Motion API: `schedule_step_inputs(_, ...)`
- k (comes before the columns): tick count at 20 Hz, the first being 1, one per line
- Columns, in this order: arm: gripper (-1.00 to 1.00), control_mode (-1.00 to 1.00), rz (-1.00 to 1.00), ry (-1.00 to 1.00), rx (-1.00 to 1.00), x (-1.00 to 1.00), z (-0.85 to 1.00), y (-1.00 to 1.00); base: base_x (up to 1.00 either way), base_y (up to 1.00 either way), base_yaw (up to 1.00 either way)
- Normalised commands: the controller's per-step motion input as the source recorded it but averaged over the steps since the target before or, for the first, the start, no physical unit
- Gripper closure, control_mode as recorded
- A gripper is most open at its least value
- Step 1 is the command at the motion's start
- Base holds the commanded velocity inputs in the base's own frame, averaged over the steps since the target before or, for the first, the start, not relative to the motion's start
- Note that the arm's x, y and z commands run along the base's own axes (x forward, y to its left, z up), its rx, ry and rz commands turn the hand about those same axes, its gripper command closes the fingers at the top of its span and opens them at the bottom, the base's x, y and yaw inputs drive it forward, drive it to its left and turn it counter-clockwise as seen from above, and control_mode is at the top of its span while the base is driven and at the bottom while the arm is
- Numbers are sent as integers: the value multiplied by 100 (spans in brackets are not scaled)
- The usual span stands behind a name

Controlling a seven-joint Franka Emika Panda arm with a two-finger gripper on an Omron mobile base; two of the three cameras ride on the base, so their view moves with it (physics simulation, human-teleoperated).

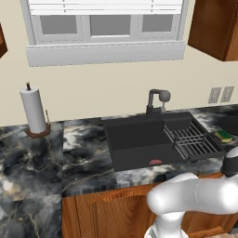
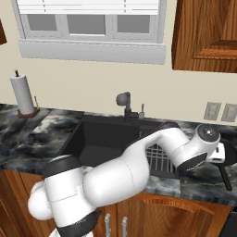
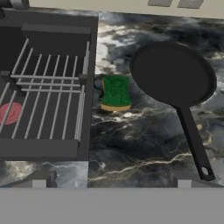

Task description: Pick the pan and sponge and place them into the sink. Then turn on the water.

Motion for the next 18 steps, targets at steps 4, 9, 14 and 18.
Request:
schedule_step_inputs(4, -100, -100, -1, 3, 0, 20, -7, -22, 0, 0, 0)
schedule_step_inputs(9, -100, -100, -1, 5, -1, 20, -5, -28, 0, 0, 0)
schedule_step_inputs(14, -100, -100, -1, 6, 0, 12, -12, -39, 0, 0, 0)
schedule_step_inputs(18, -100, -100, -1, 7, 0, 10, -19, -36, 0, 0, 0)
